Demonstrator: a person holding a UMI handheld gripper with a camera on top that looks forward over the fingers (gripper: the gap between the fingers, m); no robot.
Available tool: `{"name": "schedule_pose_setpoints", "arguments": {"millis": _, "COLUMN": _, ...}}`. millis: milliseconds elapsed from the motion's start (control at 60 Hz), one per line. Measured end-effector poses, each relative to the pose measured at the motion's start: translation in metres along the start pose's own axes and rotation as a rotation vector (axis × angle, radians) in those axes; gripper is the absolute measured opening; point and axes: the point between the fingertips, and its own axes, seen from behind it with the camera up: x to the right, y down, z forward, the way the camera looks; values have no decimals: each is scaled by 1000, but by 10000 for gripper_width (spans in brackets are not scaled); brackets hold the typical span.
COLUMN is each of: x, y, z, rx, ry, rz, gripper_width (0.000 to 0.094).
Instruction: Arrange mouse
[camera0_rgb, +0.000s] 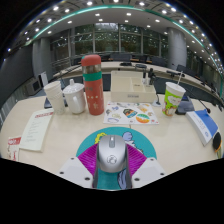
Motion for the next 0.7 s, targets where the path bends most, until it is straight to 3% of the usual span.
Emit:
{"name": "schedule_pose_setpoints", "arguments": {"millis": 200, "x": -1, "y": 26, "z": 15, "rx": -49, "ry": 27, "rz": -20, "gripper_width": 528}}
{"name": "schedule_pose_setpoints", "arguments": {"millis": 300, "x": -5, "y": 22, "z": -4, "rx": -59, "ry": 22, "rz": -8, "gripper_width": 872}}
{"name": "schedule_pose_setpoints", "arguments": {"millis": 700, "x": -22, "y": -19, "z": -225, "rx": 53, "ry": 84, "rz": -28, "gripper_width": 856}}
